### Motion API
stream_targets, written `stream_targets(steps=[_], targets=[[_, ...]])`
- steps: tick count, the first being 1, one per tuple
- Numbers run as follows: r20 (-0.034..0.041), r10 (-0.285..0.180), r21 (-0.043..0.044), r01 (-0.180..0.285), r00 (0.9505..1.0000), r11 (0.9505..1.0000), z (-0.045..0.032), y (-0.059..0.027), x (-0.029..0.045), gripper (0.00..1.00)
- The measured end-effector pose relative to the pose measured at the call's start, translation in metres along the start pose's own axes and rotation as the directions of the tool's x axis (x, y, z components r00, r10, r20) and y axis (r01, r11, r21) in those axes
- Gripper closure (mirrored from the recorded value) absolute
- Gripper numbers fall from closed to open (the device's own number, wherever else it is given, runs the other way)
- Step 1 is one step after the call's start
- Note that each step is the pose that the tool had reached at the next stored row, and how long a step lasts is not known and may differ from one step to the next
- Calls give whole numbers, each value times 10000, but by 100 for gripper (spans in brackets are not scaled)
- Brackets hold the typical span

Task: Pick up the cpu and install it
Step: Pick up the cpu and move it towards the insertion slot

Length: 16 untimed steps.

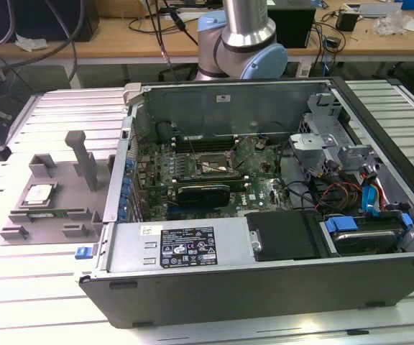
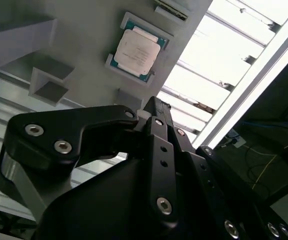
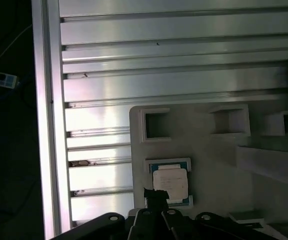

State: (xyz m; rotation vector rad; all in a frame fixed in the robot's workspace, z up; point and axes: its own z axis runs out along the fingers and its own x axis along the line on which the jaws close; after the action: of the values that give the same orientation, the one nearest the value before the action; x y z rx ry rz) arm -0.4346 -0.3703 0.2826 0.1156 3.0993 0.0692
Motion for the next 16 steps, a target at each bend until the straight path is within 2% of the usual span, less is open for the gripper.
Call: stream_targets(steps=[3,10,13,16], targets=[[0,0,1,0,10000,10000,91,-2,-20,89],[-1,0,2,0,10000,10000,231,-6,-54,89],[0,0,1,0,10000,10000,338,-10,-62,89],[-1,0,2,0,10000,10000,412,-13,-68,89]])
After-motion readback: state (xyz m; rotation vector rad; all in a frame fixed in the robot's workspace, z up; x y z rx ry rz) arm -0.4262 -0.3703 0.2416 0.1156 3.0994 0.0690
